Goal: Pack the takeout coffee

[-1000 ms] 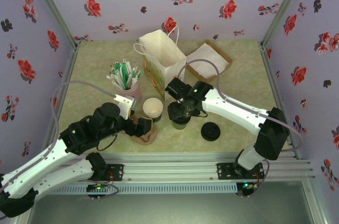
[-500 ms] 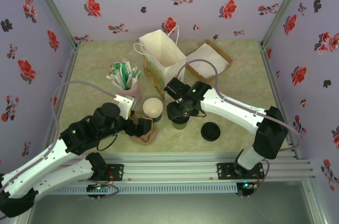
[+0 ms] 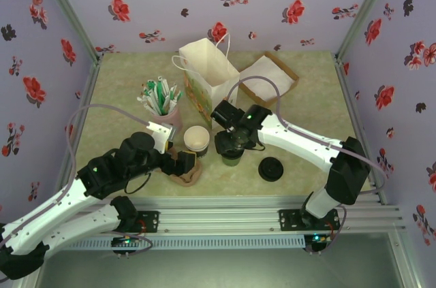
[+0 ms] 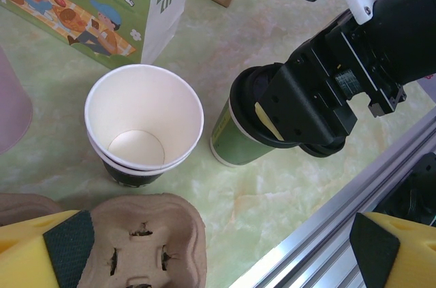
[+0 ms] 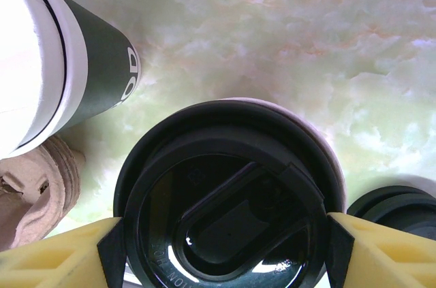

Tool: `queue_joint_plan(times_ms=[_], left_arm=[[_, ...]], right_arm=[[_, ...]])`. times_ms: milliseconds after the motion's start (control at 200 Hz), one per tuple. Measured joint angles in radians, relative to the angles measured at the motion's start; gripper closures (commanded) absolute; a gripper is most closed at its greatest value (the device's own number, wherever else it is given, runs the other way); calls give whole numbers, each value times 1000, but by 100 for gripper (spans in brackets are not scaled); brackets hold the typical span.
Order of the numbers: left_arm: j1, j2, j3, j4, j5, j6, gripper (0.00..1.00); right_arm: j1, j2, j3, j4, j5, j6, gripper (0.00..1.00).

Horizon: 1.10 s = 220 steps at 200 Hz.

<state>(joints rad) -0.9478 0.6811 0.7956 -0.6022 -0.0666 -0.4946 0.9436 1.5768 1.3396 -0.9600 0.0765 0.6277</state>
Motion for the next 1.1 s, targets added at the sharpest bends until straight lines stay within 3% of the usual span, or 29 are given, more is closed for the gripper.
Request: queue_joint_plan(times_ms=[1100], left_arm=[[0, 13, 0, 7, 1, 0, 1]], right_arm=[[7, -9, 0, -22, 40, 0, 27]])
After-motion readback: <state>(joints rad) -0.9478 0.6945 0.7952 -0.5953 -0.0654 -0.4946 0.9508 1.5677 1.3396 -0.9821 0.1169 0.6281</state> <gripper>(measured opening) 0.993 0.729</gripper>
